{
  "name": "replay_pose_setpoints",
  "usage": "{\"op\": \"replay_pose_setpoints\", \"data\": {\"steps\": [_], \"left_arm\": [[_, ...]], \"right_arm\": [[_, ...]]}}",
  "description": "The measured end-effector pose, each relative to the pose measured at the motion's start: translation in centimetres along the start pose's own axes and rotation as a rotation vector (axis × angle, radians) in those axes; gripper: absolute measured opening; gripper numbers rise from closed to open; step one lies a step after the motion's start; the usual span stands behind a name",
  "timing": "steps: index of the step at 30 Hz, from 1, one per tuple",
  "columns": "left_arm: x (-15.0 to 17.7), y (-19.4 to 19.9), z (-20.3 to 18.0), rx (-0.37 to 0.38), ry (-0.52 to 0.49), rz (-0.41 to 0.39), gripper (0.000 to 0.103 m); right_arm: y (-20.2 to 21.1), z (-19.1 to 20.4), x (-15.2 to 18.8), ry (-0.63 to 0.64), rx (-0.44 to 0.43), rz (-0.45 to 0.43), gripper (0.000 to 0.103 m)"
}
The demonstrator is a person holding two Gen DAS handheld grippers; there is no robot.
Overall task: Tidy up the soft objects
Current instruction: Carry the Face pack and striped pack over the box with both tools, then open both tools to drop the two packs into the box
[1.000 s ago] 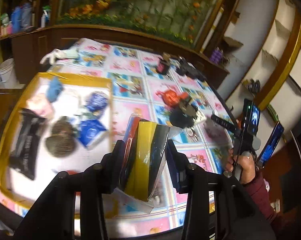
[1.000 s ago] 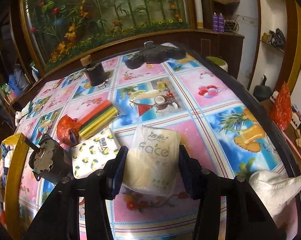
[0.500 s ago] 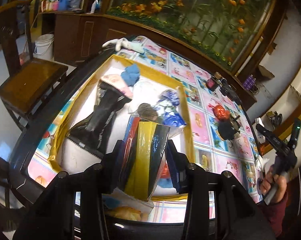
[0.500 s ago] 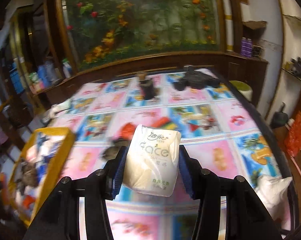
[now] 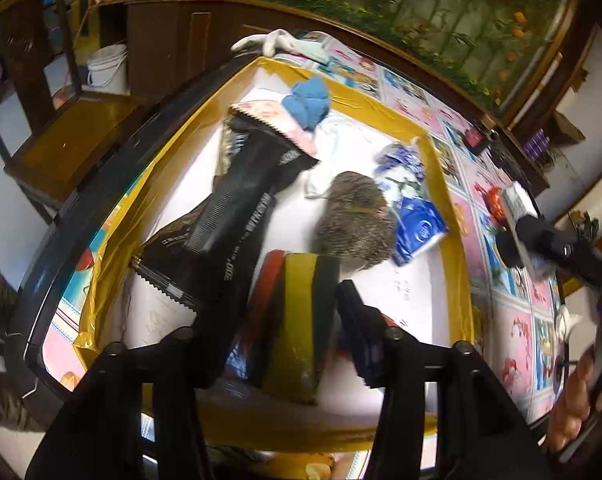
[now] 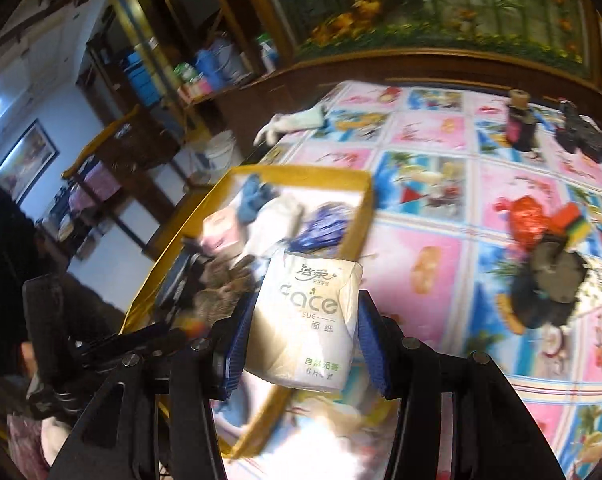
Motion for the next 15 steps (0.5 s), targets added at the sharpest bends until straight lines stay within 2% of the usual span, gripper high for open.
{"op": "replay_pose_setpoints", "data": {"steps": [3,6,10,15], "left_arm": [[-0.6,1.1,0.7,0.03,0.042,-0.047,0.051],[-1.3,2.9,1.6,0.063,0.085,-0.109,0.054],[-1.6,4.5,2.6,0.095,0.123,-0.15,0.059],[-1.6,4.8,2.7,0.073,0.108,-0.169,0.059]], "right_arm": [[-2.2,2.0,0.1,0.037,-0.025,0.054,0.049],[-4.5,3.4,0.2,0.093,0.002,0.083,0.049],[-7.4,4.5,0.4,0.12,0.015,0.131,0.049],[-10.3,5.6,0.7,0.144,0.028,0.188,0.048]]}}
Point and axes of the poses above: each gripper's, at about its wrist camera, not at the fingertips, and y roughly against the way its jaws point, z to its left, x to its underside, the point moved 10 cm from there along -y, roughly the way its jaws point, and after that the axes turned 7 degrees about -x, right-handed, at the moved point
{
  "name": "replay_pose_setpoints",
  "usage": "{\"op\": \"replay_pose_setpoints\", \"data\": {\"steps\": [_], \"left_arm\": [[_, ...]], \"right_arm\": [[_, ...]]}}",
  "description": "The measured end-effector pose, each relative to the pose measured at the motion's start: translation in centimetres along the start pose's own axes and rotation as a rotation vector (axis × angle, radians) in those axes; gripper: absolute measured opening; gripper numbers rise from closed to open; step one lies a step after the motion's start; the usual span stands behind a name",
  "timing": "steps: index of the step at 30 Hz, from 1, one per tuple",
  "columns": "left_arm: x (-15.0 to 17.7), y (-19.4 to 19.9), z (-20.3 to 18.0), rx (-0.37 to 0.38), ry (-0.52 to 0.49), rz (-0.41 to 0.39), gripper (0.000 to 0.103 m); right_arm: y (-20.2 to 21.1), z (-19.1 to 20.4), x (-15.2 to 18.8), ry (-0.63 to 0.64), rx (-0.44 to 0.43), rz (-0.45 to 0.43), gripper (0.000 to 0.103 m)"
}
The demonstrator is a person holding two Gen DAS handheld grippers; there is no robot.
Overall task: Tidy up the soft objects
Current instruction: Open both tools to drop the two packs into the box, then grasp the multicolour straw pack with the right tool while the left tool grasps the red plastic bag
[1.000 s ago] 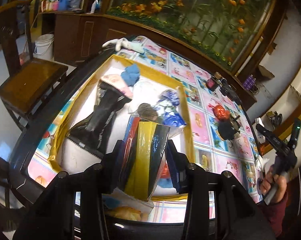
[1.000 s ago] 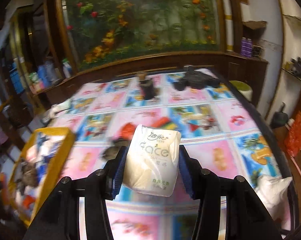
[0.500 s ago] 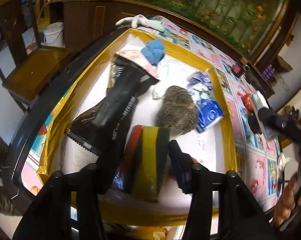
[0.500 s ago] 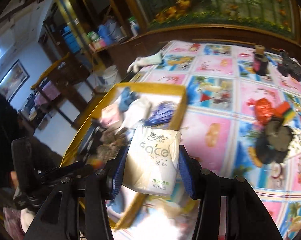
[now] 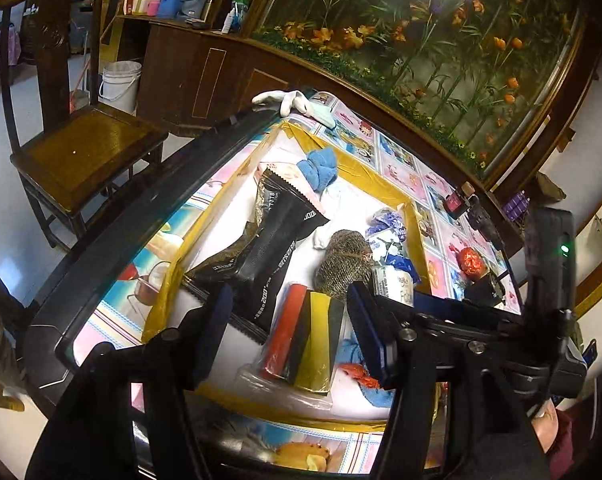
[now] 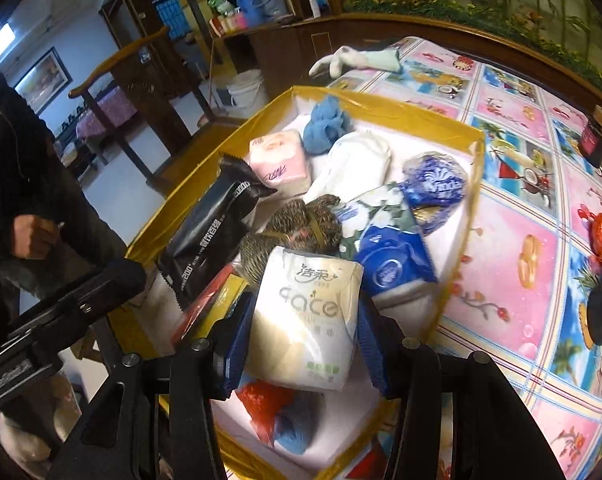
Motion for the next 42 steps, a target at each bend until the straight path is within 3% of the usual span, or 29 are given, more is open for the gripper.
{"op": "replay_pose_setpoints", "data": {"steps": [6,8,10,13,21,26,30,34,38,42], "left_arm": [[0.1,0.7,-0.4,-0.112,-0.077,-0.052,0.059],[-0.1,1.1,-0.3,-0.162,-0.098,-0.075,0.062],[-0.2,1.5,-0.3,-0.196,-0.112,-0.096,0.065],[-0.2,2.0,-0.5,-0.244,-0.143,-0.118,0.065],[0.5,2.3,-2.5,-0.274,-0.217,-0.119,0.065],[1.4,2.8,-4.6,-0.191,-0.236,-0.089,0.065],[2.3,3.0,-7.6,-0.072,-0.254,-0.065,0.065],[4.0,2.5,-11.4,0.065,-0.263,0.02,0.065],[6.0,2.1,-14.9,0.127,-0.313,0.076,0.065],[7.8,2.2,-17.6,0.171,-0.357,0.11,0.065]], "right_arm": [[-1.7,-0.5,0.0,-0.001,0.083,0.027,0.049],[-1.5,-0.1,-0.2,-0.006,0.06,0.015,0.055],[-0.3,0.1,0.0,-0.009,0.047,-0.013,0.07],[1.9,0.0,0.0,0.004,0.058,-0.07,0.074],[6.6,-2.2,2.5,-0.045,0.059,-0.134,0.08],[10.6,-5.7,4.8,-0.099,0.081,-0.183,0.08],[14.5,-12.0,7.7,-0.196,0.155,-0.221,0.081],[18.0,-18.9,10.9,-0.334,0.239,-0.252,0.081],[21.4,-23.8,13.2,-0.457,0.279,-0.304,0.081],[22.8,-26.0,13.6,-0.515,0.293,-0.333,0.081]]}}
Point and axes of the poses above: each gripper's, at about its wrist camera, not at the fingertips, and y roughly against the way its jaws point, z to its left, x to its underside, the point moved 10 cm from there along -y, roughly the way its jaws point, and after that the axes turned 7 degrees about -x, right-handed, at the moved point
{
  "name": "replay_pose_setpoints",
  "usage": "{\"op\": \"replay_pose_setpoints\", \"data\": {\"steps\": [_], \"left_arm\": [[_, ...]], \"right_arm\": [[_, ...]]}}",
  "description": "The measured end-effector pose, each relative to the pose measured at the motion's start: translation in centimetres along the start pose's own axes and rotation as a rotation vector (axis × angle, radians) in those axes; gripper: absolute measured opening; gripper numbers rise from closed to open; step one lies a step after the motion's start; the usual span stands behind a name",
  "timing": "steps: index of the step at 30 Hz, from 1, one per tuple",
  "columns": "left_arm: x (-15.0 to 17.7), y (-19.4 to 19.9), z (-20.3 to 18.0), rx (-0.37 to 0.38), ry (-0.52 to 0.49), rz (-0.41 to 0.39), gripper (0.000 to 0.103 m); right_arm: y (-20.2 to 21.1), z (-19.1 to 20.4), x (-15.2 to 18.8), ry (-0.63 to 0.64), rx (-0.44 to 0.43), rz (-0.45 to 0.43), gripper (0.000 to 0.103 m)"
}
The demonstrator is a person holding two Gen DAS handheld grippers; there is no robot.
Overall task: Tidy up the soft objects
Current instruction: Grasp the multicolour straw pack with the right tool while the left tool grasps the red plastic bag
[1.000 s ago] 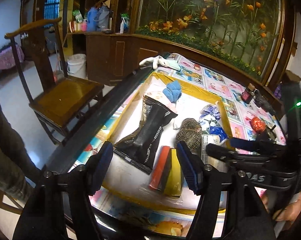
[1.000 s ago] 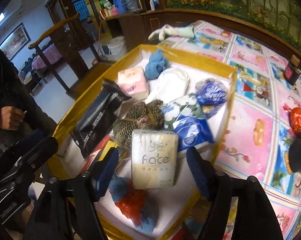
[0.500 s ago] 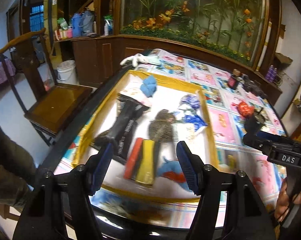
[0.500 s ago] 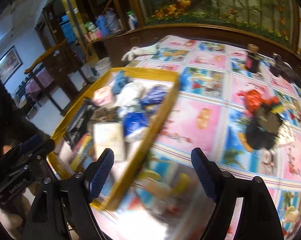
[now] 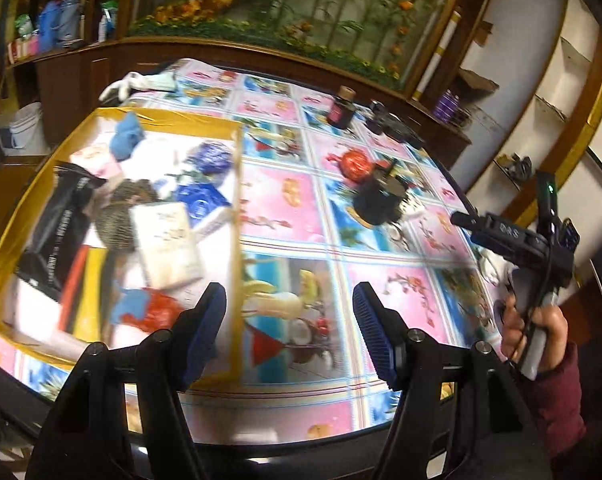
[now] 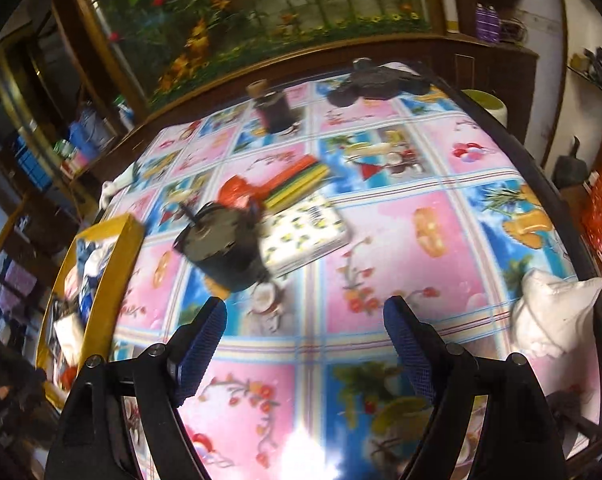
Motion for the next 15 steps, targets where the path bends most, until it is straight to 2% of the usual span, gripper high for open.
{"op": "replay_pose_setpoints", "data": {"steps": [6,12,15], "left_arm": [[-0.6,-0.9,-2.3,0.068,-0.021,0.046,0.065],[-5.1,-3.1,-3.6,0.14,0.043,0.08,0.065],[-7.5,-4.6,-3.8,0.181,0.095,0.098,0.065]], "right_arm": [[-1.7,-2.3,-1.6,-0.094,0.014,-0.001,0.081],[-6.2,-2.9,-4.8,-0.179,-0.043,0.028,0.081],[-9.5,-2.1,-6.8,-0.199,-0.095,0.096,0.081]]}}
Point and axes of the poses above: each gripper's, at about its wrist camera, not at the fingertips, and y roughly against the way its jaws point, z to its left, x to its underside, the point moved 10 cm from there along -y, roughly the way its jaws point, and after that the axes turned 7 degrees about -x, right-handed, at the moved point
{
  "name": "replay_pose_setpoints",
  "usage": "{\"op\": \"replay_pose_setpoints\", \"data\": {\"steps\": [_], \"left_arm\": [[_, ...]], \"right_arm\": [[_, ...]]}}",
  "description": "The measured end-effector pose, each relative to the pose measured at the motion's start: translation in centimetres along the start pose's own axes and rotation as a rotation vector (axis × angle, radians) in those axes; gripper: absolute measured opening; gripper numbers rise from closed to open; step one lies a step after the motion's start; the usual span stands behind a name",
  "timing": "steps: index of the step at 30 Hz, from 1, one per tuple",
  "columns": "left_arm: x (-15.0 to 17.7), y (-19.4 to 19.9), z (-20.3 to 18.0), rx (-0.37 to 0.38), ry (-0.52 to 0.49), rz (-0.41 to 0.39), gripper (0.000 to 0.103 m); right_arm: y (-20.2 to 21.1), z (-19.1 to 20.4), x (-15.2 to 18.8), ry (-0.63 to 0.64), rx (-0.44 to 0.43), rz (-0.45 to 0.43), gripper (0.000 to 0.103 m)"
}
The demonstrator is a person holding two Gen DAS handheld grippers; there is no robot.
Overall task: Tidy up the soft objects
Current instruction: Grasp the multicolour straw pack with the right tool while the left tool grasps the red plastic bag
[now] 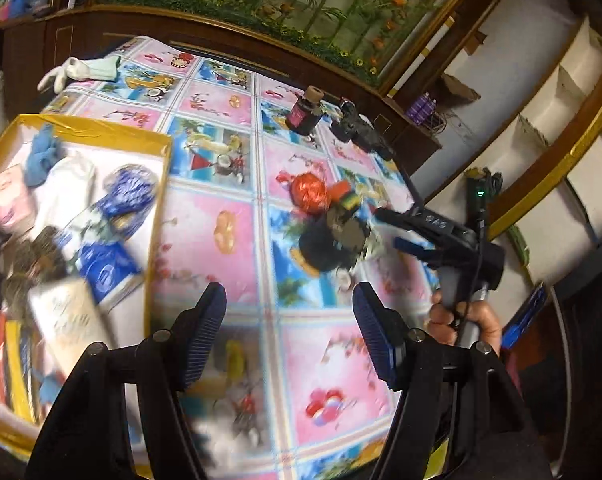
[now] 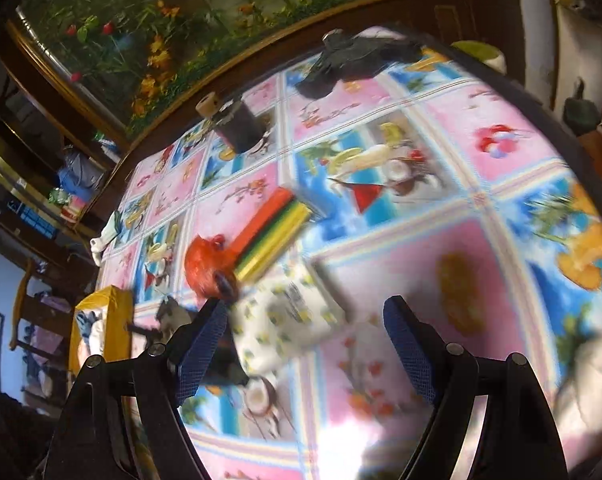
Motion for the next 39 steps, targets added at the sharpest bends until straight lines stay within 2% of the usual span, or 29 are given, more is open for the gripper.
{"op": "replay_pose_setpoints", "data": {"steps": [6,9,11,12,13,14,20,24,27,28,29,30,31,34,39], "left_arm": [[-4.2,-3.9,0.4,0.035,0.077,0.054,0.065],[-5.7,-6.6,0.5,0.033,0.1,0.102,0.065],[-6.3,-8.5,0.2,0.042,0.112,0.138,0.065],[-6.5,-9.4,0.1,0.043,0.114,0.157,0.065],[-6.7,-10.4,-0.1,0.04,0.115,0.178,0.065],[-6.8,-11.3,-0.4,0.04,0.113,0.199,0.065],[-7.6,-16.2,-2.8,0.001,0.027,0.284,0.065],[-7.7,-19.4,-4.4,-0.07,-0.074,0.339,0.065],[-6.6,-21.2,-5.2,-0.104,-0.15,0.414,0.065],[-6.8,-21.3,-5.7,-0.118,-0.201,0.396,0.065],[-6.5,-21.4,-6.1,-0.123,-0.239,0.415,0.064],[-6.2,-21.6,-6.4,-0.114,-0.259,0.43,0.054],[-6.0,-21.5,-6.8,-0.102,-0.269,0.428,0.039],[-5.8,-21.2,-7.0,-0.096,-0.284,0.402,0.038],[-7.5,-18.7,-5.7,-0.052,-0.197,0.317,0.038]], "right_arm": [[-6.0,0.6,-3.4,-0.034,0.048,0.111,0.081],[-8.4,1.2,-3.9,-0.044,0.062,0.168,0.082],[-9.3,1.7,-4.7,-0.018,0.081,0.174,0.07],[-9.6,2.0,-4.9,-0.002,0.078,0.18,0.046],[-10.0,2.1,-4.9,0.011,0.078,0.191,0.033],[-10.1,2.2,-4.7,0.016,0.072,0.195,0.032],[-7.0,-0.7,-4.3,-0.025,0.109,0.073,0.027],[-5.5,-1.9,-4.4,-0.039,0.073,-0.017,0.027],[-5.6,-2.1,-4.4,-0.039,0.037,-0.028,0.027],[-5.6,-2.0,-4.2,-0.038,0.028,-0.027,0.027],[-5.7,-2.0,-4.1,-0.042,0.011,-0.026,0.027],[-5.7,-2.2,-4.0,-0.046,-0.001,-0.025,0.025],[-5.7,-2.3,-3.9,-0.046,-0.012,-0.025,0.023],[-5.2,-2.4,-4.1,-0.048,-0.04,-0.042,0.017],[-3.6,-1.9,-4.6,-0.028,-0.079,-0.099,0.009]]}}
Point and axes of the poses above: each gripper's, at about its wrist camera, not at the fingertips, and y roughly against the way its jaws point, z to its left, x to its underside, the point moved 10 cm from there along -y, roughly the way its jaws point, and after that the axes turned 7 degrees about -x, right-handed, at the moved point
